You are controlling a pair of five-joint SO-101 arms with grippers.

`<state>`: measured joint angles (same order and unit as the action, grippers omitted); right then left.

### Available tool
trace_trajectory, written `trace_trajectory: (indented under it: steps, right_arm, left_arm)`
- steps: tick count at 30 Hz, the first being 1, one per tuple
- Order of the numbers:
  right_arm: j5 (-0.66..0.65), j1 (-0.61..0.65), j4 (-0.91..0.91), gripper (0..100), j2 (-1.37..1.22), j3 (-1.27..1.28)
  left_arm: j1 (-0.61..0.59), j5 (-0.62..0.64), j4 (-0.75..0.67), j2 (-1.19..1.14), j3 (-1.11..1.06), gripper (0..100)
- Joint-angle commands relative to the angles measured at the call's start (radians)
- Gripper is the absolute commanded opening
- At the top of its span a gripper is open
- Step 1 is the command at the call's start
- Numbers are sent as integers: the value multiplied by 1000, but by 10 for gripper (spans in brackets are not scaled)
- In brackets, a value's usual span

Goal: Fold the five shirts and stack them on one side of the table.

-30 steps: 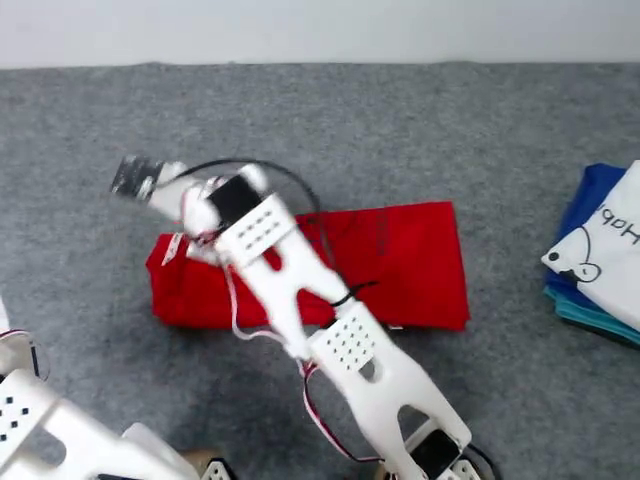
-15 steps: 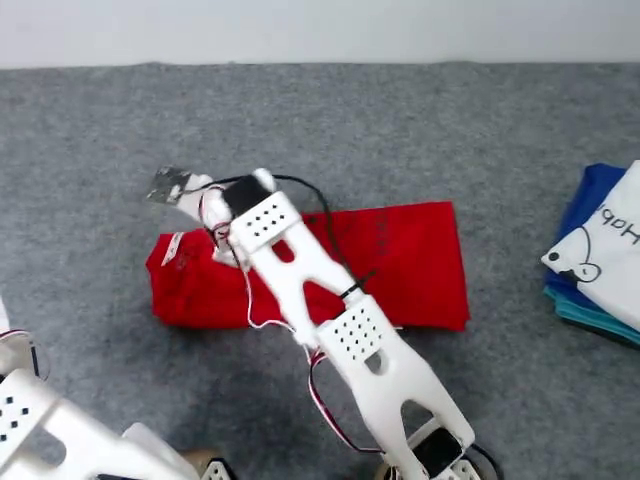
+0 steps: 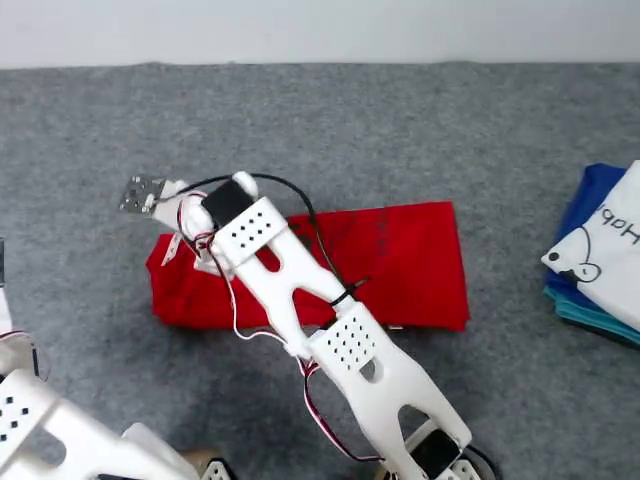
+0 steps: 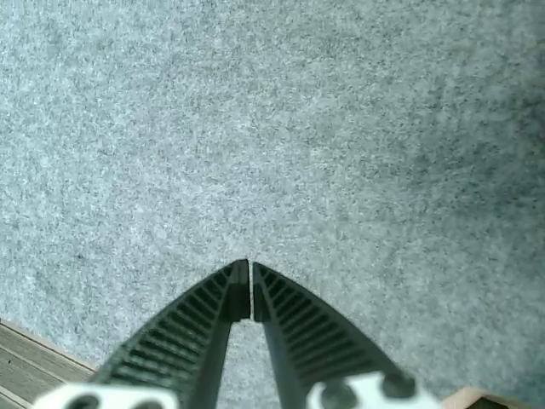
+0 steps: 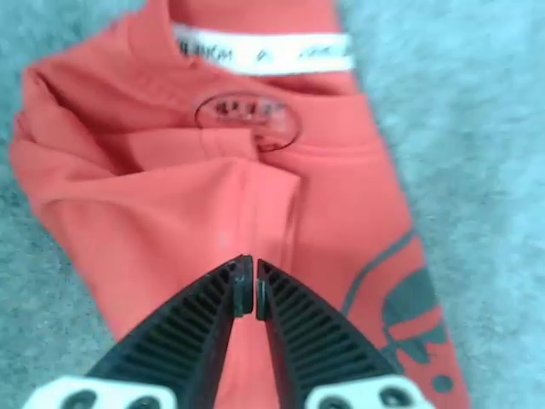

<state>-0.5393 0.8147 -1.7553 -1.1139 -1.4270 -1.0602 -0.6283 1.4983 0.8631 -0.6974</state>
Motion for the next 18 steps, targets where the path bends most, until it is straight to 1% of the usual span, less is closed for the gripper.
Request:
trace_trajectory:
  steps: [1, 4, 6, 9, 13, 16, 18]
  right_arm:
    - [14, 27, -45, 10, 131, 60]
    - [32, 81, -35, 10, 176, 173]
    - [38, 119, 10, 10, 173, 219]
    - [35, 163, 104, 10, 134, 247]
    - [34, 220, 185, 10, 53, 247]
    - [14, 260, 191, 10, 10, 245]
    - [-2, 274, 157, 10, 13, 226]
  left_arm:
    - [2, -15, -2, 20, 8, 15]
    - [2, -15, -2, 20, 8, 15]
    - [2, -15, -2, 20, 8, 15]
    - [2, -15, -2, 20, 8, 15]
    - [2, -15, -2, 20, 7, 15]
    - [2, -15, -2, 20, 7, 15]
    - [0, -15, -2, 20, 7, 15]
